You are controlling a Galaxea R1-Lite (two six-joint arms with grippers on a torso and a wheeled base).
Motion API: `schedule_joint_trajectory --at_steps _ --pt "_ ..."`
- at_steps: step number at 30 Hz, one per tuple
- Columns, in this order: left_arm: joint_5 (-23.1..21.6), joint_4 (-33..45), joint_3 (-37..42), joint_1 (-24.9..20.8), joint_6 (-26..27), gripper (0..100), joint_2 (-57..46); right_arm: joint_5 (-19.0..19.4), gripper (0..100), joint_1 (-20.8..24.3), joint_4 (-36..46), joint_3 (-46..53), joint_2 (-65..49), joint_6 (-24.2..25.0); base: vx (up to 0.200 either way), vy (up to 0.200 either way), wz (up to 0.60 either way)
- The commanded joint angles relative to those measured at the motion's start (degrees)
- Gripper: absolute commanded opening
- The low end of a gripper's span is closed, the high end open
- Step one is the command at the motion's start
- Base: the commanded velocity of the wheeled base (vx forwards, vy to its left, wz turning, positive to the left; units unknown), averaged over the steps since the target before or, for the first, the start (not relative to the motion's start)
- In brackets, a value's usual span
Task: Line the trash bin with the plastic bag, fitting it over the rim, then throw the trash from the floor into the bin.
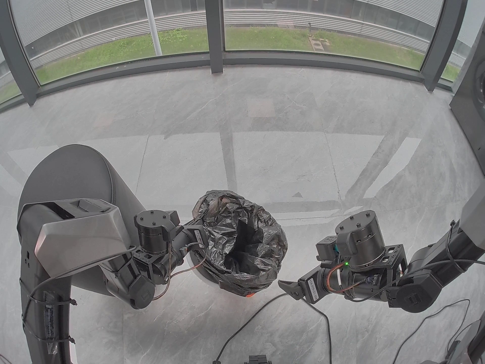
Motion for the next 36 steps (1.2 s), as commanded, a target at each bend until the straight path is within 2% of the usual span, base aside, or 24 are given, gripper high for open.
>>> schedule_joint_trajectory --at_steps 1,9,22,26,36 --pt "0.0 0.2 1.8 1.2 0.0 0 -2.2 0.0 100 0.1 0.0 0.0 0.0 0.0 0.000 0.000 0.00" --pt "0.1 0.4 6.6 1.7 -0.2 0 -3.0 0.0 100 0.6 0.0 0.0 -0.1 0.0 0.000 0.000 0.00" --pt "0.7 1.7 5.1 5.1 -0.4 0 0.7 0.4 100 0.6 -0.1 -0.2 -0.1 -0.1 0.000 0.000 0.00" --pt "0.8 1.6 5.2 6.2 -0.4 0 1.5 0.5 100 2.1 -0.5 -0.4 0.0 -0.1 0.000 0.000 0.00" --pt "0.7 0.5 5.2 5.7 -0.5 0 3.6 0.5 100 2.7 -0.6 -0.4 0.2 0.0 0.000 0.000 0.00"
